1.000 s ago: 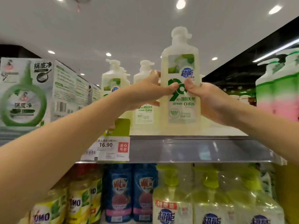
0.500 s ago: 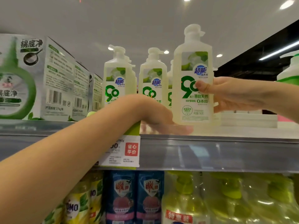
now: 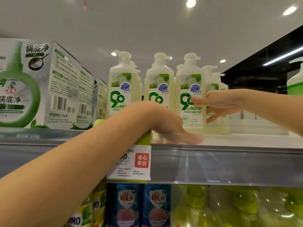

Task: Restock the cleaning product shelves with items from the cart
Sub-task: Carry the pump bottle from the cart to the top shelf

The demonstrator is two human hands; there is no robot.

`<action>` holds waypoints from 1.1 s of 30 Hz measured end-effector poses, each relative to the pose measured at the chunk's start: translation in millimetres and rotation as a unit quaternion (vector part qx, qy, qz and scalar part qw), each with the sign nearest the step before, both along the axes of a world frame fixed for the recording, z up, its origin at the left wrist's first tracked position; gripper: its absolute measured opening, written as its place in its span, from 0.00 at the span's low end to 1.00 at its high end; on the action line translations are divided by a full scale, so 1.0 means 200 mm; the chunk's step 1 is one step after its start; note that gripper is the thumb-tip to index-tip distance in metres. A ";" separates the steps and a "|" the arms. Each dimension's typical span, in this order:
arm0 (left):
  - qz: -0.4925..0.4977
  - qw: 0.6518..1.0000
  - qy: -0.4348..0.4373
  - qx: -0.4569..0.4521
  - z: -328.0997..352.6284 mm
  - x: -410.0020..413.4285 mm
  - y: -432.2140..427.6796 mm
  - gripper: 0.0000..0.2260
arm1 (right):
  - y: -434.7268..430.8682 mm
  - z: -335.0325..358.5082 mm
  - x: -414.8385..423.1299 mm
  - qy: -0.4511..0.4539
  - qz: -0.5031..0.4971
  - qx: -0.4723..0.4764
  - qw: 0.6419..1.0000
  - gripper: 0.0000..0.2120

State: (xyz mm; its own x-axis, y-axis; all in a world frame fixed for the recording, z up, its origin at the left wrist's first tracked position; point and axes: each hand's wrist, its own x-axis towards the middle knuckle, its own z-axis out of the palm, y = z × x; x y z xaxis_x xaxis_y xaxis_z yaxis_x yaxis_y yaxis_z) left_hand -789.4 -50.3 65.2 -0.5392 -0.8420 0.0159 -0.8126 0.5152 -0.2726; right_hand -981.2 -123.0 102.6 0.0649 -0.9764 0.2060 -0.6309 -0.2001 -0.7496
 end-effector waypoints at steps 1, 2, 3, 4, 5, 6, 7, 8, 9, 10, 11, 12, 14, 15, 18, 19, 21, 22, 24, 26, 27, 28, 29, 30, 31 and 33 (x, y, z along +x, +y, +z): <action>-0.001 1.000 -0.001 -0.001 0.00 0.00 0.00 0.37 | -0.02 0.00 0.00 0.002 -0.004 -0.005 1.000 0.12; -0.001 1.000 -0.001 -0.003 0.00 0.00 -0.01 0.36 | -0.04 -0.01 0.00 0.004 -0.009 -0.012 1.000 0.12; -0.002 1.000 -0.002 -0.005 0.00 0.00 -0.01 0.36 | -0.06 -0.02 0.00 0.006 -0.012 -0.018 1.000 0.13; -0.003 1.000 -0.003 -0.007 0.00 -0.01 -0.01 0.36 | -0.07 -0.02 0.00 0.007 -0.014 -0.022 1.000 0.13; -0.004 1.000 -0.001 -0.008 0.01 -0.01 -0.01 0.36 | -0.08 -0.03 0.00 0.006 -0.014 -0.025 1.000 0.12; -0.004 1.000 0.000 -0.007 0.01 -0.01 -0.01 0.36 | -0.09 -0.03 0.00 0.002 -0.014 -0.028 1.000 0.10; -0.002 1.000 0.001 -0.007 0.01 -0.01 -0.01 0.36 | -0.09 -0.04 0.00 -0.004 -0.016 -0.031 0.999 0.09; -0.002 1.000 0.001 -0.007 0.01 -0.01 -0.02 0.36 | -0.10 -0.04 0.00 -0.011 -0.019 -0.035 0.999 0.09; -0.001 1.000 0.002 -0.008 0.00 -0.01 -0.02 0.36 | -0.10 -0.05 0.00 -0.018 -0.022 -0.040 0.999 0.09; 0.000 1.000 0.002 -0.010 0.00 -0.01 -0.03 0.36 | -0.10 -0.05 0.00 -0.021 -0.024 -0.043 0.999 0.10; 0.000 1.000 0.003 -0.013 0.00 -0.01 -0.04 0.35 | -0.10 -0.05 0.00 -0.017 -0.025 -0.044 0.999 0.10; -0.005 1.000 0.011 -0.019 0.00 -0.01 -0.05 0.33 | -0.09 -0.06 0.00 -0.001 -0.027 -0.038 0.999 0.12; -0.032 0.996 0.066 -0.047 0.00 -0.01 -0.07 0.26 | -0.06 -0.06 0.00 0.079 -0.041 0.004 0.996 0.21; -0.045 0.990 0.114 -0.075 0.00 -0.01 -0.09 0.23 | -0.03 -0.06 0.01 0.135 -0.053 0.037 0.989 0.25; -0.085 0.920 0.281 -0.258 0.02 0.00 -0.11 0.14 | 0.09 -0.07 0.03 0.268 -0.076 0.086 0.957 0.30; -0.108 0.879 0.319 -0.339 0.03 0.00 -0.10 0.12 | 0.14 -0.06 0.03 0.287 -0.077 0.073 0.952 0.30; -0.192 0.777 0.372 -0.470 0.05 0.00 -0.03 0.11 | 0.25 -0.07 0.02 0.299 -0.065 0.007 0.952 0.27; -0.235 0.729 0.386 -0.514 0.06 0.01 0.02 0.11 | 0.30 -0.08 0.01 0.290 -0.054 -0.037 0.955 0.25; -0.280 0.665 0.407 -0.560 0.06 0.02 0.11 0.11 | 0.43 -0.09 0.00 0.239 -0.026 -0.120 0.963 0.20; -0.276 0.658 0.420 -0.560 0.04 0.02 0.20 0.11 | 0.58 -0.11 0.01 0.177 0.012 -0.194 0.965 0.14; -0.269 0.666 0.418 -0.556 0.02 0.02 0.26 0.11 | 0.67 -0.12 0.01 0.149 0.028 -0.229 0.961 0.11; -0.263 0.676 0.414 -0.551 -0.02 0.02 0.32 0.11 | 0.75 -0.14 0.02 0.123 0.043 -0.262 0.956 0.09; -0.254 0.686 0.412 -0.543 -0.06 0.04 0.38 0.11 | 0.84 -0.17 0.04 0.101 0.060 -0.290 0.950 0.08; -0.242 0.697 0.415 -0.533 -0.10 0.06 0.45 0.12 | 0.94 -0.20 0.07 0.085 0.079 -0.312 0.943 0.08; -0.228 0.708 0.424 -0.517 -0.16 0.08 0.52 0.12 | 1.03 -0.24 0.09 0.076 0.101 -0.325 0.937 0.07; -0.202 0.736 0.453 -0.461 -0.28 0.12 0.68 0.14 | 1.20 -0.34 0.16 0.061 0.147 -0.322 0.933 0.07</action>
State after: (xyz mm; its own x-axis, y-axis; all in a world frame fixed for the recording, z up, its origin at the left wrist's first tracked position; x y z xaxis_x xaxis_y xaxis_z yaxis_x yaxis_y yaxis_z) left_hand -765.4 86.7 8.5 -0.1594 -0.0218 0.9870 -0.7079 0.6993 -0.0989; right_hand -950.0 116.3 35.3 0.3726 -0.5880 0.7179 -0.5507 -0.7628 -0.3390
